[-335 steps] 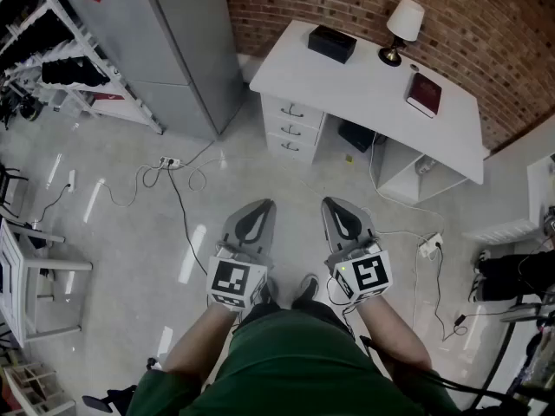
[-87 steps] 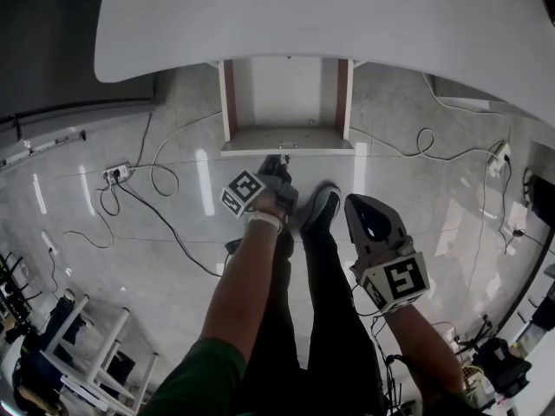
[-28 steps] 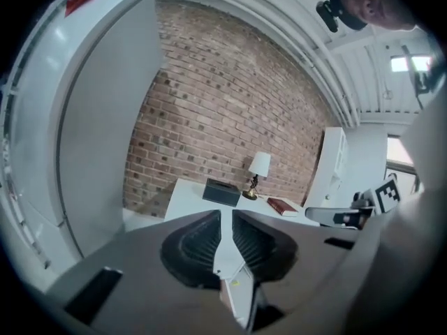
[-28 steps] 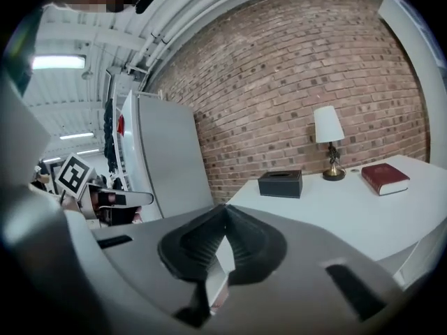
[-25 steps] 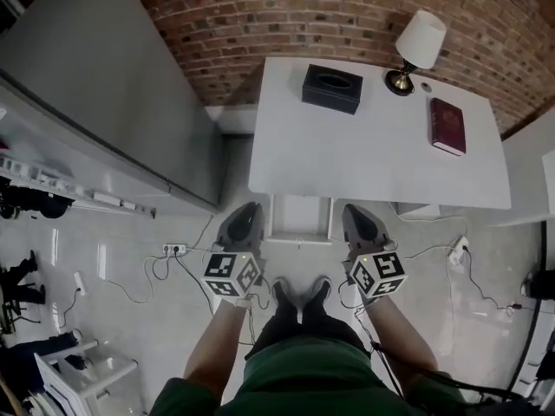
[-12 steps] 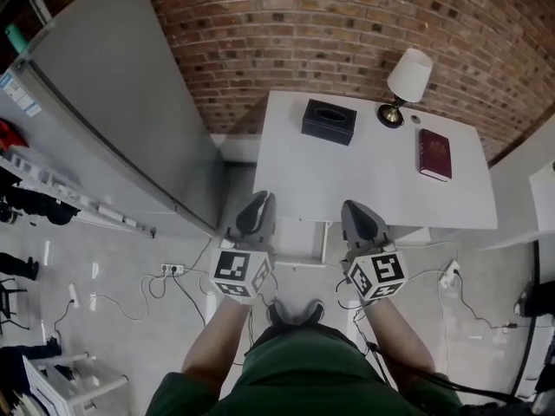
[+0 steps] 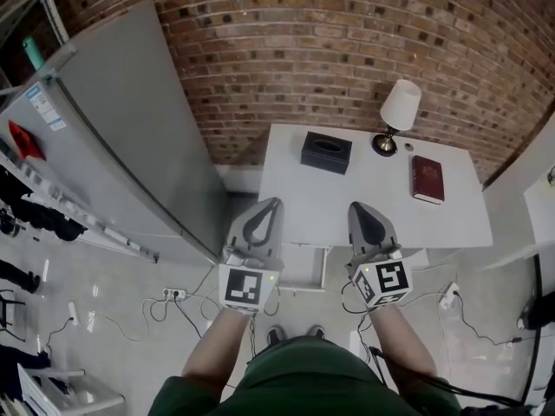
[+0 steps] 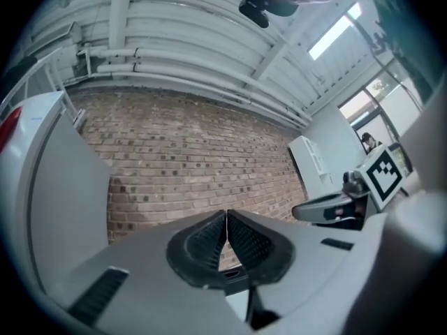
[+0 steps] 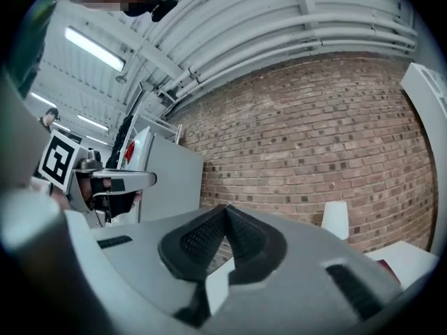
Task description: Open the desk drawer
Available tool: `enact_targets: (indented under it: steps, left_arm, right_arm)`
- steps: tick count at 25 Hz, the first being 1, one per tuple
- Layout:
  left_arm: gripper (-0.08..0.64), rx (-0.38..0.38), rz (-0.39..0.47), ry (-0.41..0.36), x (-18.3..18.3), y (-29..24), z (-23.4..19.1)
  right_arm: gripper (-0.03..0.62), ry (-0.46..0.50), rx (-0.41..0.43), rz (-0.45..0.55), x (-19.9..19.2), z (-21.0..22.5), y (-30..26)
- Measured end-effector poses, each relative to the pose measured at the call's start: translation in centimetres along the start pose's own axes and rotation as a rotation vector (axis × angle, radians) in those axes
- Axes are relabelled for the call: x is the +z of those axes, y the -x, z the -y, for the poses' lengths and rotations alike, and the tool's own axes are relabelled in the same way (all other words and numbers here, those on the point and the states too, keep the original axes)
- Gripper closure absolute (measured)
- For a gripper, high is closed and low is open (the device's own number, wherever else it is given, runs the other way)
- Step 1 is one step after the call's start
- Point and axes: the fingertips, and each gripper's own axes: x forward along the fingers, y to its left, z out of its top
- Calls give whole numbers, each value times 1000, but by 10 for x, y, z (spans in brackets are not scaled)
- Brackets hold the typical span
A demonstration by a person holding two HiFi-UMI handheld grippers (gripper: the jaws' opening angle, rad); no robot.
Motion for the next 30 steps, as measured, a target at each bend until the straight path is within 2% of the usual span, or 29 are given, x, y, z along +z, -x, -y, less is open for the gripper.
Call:
enact_targets:
  steps: [7,15,25,30]
  left_arm:
    - [552,-49,82,-88,38,4,17]
    - [552,-37,66,-60,34,8,14]
    - [552,-30,27,0,15,14,6]
    - [552,-34,6,-2,9,16,6]
  right_arm:
    - [592,38,27,60,32,-11,2]
    - [592,60,39,67,40,-19,3]
    - [592,80,51,30,26,-32,3]
    - [592,89,63,27,26,-33,5]
